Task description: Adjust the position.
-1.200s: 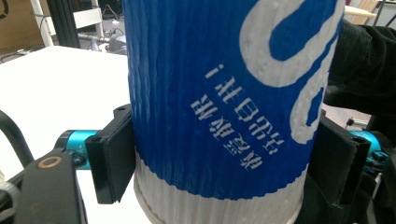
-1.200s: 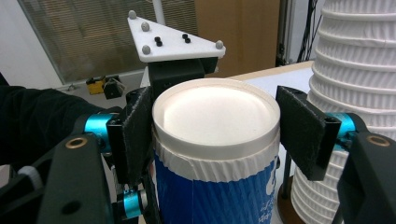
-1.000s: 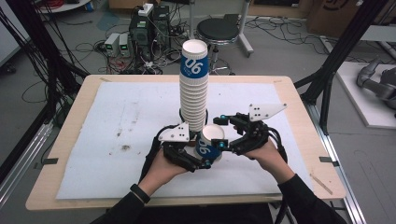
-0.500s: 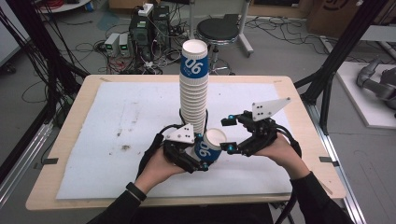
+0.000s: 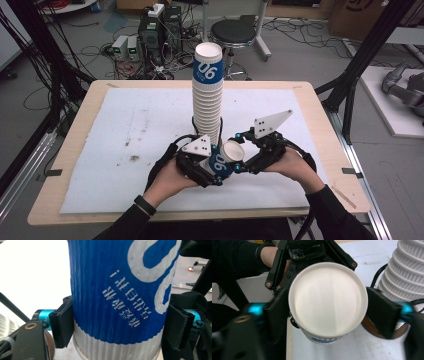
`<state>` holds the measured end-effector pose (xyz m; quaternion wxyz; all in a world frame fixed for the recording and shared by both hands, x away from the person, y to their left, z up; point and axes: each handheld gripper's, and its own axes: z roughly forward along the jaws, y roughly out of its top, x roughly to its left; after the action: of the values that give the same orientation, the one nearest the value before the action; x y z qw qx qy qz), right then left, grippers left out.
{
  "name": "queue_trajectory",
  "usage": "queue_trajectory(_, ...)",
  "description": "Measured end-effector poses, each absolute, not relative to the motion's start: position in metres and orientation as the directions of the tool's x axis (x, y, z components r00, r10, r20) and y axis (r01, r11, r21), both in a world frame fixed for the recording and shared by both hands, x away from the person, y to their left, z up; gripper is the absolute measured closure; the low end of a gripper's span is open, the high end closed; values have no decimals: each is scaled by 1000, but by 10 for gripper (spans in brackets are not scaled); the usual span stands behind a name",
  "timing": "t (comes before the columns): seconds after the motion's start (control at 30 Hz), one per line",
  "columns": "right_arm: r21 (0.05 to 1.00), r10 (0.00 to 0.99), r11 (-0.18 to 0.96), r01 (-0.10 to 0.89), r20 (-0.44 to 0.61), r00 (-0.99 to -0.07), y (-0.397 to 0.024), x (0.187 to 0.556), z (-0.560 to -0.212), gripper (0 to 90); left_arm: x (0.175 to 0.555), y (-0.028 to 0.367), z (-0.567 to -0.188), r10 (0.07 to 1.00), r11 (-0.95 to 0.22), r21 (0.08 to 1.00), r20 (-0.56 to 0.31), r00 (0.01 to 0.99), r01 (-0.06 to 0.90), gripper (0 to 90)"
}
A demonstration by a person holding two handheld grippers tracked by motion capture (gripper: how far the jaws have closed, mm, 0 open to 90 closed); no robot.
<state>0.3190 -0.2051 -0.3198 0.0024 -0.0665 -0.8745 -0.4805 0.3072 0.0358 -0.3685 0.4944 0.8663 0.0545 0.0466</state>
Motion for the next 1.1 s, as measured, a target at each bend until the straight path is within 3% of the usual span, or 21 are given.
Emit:
queue_trajectory(0.23,863,102,491,118,78,-992,-211,322,-320,297,306,39,-367,154,-446,894,36,987,37,170)
queue_trajectory(0.43,890,109,433,139,102,-989,-219,325,-316,298,307,45,-366,165,-335,940,-17,986,73,79)
queue_trajectory(0.8,935,114,317,157,127,-985,-232,327,-310,299,308,56,-373,189,-151,986,-44,981,74,69)
queue_trajectory(1.1,945,100,281,168,145,-984,-228,327,-314,299,308,55,-374,176,-112,991,-59,983,79,107)
